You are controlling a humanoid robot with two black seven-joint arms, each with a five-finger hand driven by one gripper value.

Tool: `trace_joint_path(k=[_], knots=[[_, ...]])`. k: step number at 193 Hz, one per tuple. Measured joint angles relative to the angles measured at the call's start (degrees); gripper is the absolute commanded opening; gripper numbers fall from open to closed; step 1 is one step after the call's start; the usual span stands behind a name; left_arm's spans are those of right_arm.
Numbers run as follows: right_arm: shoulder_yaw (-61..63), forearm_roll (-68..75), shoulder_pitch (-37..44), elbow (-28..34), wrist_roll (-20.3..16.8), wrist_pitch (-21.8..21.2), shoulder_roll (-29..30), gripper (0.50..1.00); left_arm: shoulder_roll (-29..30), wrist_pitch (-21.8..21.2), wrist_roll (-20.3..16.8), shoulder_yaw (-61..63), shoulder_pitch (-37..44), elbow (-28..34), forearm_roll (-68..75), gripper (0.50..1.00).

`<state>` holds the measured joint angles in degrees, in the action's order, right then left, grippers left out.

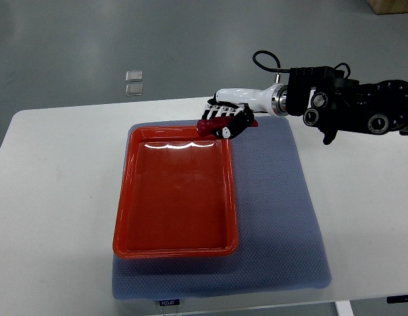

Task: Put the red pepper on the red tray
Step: 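Lift the pepper with the right hand and carry it over the tray, then lower the pepper into the tray and open the right hand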

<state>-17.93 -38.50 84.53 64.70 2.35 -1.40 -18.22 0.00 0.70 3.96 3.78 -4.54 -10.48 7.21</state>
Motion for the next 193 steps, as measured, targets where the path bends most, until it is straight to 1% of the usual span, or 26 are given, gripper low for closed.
trace_joint_path(k=[20, 39, 77, 129, 183, 193], knots=[[0.0, 0.8, 0.1, -2.5, 0.2, 0.3, 5.6, 0.5, 0.0, 0.0, 0.0, 0.0, 0.0, 0.0, 0.0, 1.0], [0.0, 0.9, -0.7, -4.5, 0.2, 0.7, 9.7, 0.5, 0.0, 0.0, 0.0, 0.0, 0.0, -0.2, 0.0, 1.0], [0.6, 0.9, -4.1, -8.4, 0.3, 0.9, 14.9, 0.5, 0.0, 0.0, 0.0, 0.0, 0.0, -0.6, 0.0, 1.0], [0.8, 0.3, -8.7, -11.4, 0.4, 2.7, 17.9, 0.5, 0.0, 0.0, 0.0, 0.2, 0.1, -0.7, 0.1, 1.0], [0.9, -0.1, -12.5, -14.4, 0.6, 4.3, 18.2, 0.5, 0.0, 0.0, 0.0, 0.2, 0.1, -0.7, 0.1, 1.0], [0.9, -0.2, -12.7, -15.0, 0.9, 4.4, 18.2, 0.511, 0.0, 0.0, 0.0, 0.2, 0.1, -0.8, 0.1, 1.0]])
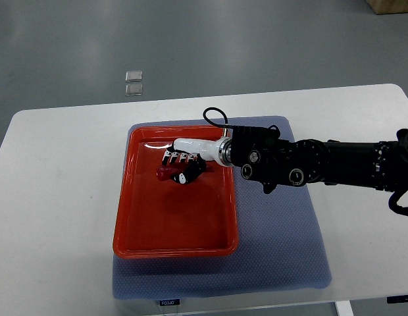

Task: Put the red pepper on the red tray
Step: 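Lower the pepper into the tray and open the right hand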

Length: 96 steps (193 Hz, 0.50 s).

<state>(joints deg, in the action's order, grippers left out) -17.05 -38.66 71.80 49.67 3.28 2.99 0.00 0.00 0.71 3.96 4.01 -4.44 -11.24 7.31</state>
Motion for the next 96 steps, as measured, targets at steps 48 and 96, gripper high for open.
trace_joint_path(k=[48, 96], knots=[[0.0, -0.2, -1.5, -0.9, 0.9, 0.1, 0.0, 0.527, 0.0, 0.0, -0.1, -0.1, 0.0, 0.0, 0.0, 1.0], [-0.1, -0.2, -2.7, -1.8, 1.0, 0.1, 0.0, 0.611, 0.0, 0.0, -0.2, -0.1, 0.0, 0.2, 0.0, 1.0]])
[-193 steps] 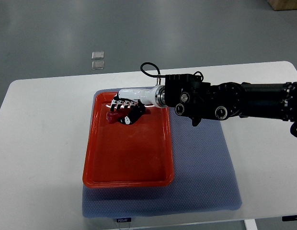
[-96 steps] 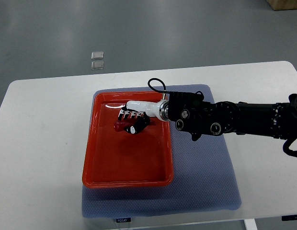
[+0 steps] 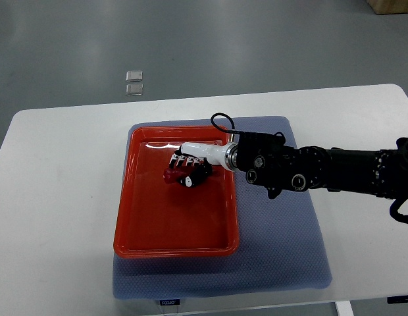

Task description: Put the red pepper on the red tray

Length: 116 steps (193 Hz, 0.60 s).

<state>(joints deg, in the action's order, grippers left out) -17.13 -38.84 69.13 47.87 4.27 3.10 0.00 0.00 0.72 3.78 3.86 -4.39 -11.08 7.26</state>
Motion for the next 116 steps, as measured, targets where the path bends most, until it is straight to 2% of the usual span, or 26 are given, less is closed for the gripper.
trace_joint_path(k=[3, 25, 48, 75, 116], knots=[[0.0, 0.0, 0.0, 0.0, 0.0, 0.0, 0.0, 0.617, 0.0, 0.0, 0.0, 0.0, 0.0, 0.0, 0.0, 1.0], [0.0, 0.0, -0.1, -0.1, 0.0, -0.1, 0.0, 0.756, 0.0, 0.0, 0.0, 0.0, 0.0, -0.1, 0.0, 1.0], [0.1, 0.1, -0.2, -0.2, 0.0, -0.4, 0.0, 0.858, 0.0, 0.0, 0.0, 0.0, 0.0, -0.1, 0.0, 1.0], [0.2, 0.3, -0.2, -0.2, -0.1, -0.5, 0.0, 0.887, 0.0, 0.0, 0.0, 0.0, 0.0, -0.1, 0.0, 1.0], [3.5, 0.9, -0.2, -0.1, -0.1, -0.7, 0.0, 0.893, 0.0, 0.0, 0.0, 0.0, 0.0, 0.0, 0.0, 1.0]])
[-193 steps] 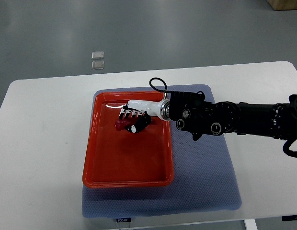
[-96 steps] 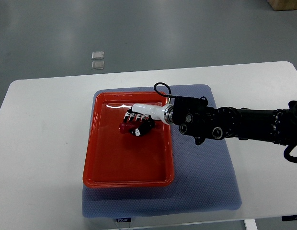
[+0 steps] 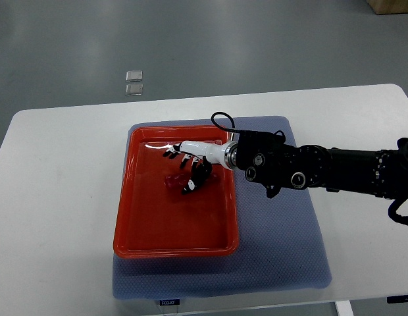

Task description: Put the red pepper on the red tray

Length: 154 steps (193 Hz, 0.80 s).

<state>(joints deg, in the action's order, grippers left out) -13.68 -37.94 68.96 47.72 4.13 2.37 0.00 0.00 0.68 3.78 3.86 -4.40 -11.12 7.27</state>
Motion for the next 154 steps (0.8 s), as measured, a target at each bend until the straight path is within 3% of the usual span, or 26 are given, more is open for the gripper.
trace_joint_path(k=[37, 67, 113, 154], knots=[[14.9, 0.4, -4.0, 0.7, 1.0, -0.2, -3.0, 0.893, 0.0, 0.0, 0.0, 0.0, 0.0, 0.0, 0.0, 1.0], [34.5, 0.4, -11.6, 0.9, 1.7, -0.4, -6.2, 0.893, 0.0, 0.0, 0.0, 0.0, 0.0, 0.0, 0.0, 1.0], [66.9, 6.8, -25.3, 0.9, 3.7, -1.0, -4.4, 0.911, 0.0, 0.0, 0.0, 0.0, 0.0, 0.0, 0.0, 1.0], [74.2, 23.8, -31.5, 0.7, 7.5, -5.2, -2.6, 0.913, 0.0, 0.0, 0.0, 0.0, 0.0, 0.0, 0.0, 1.0]])
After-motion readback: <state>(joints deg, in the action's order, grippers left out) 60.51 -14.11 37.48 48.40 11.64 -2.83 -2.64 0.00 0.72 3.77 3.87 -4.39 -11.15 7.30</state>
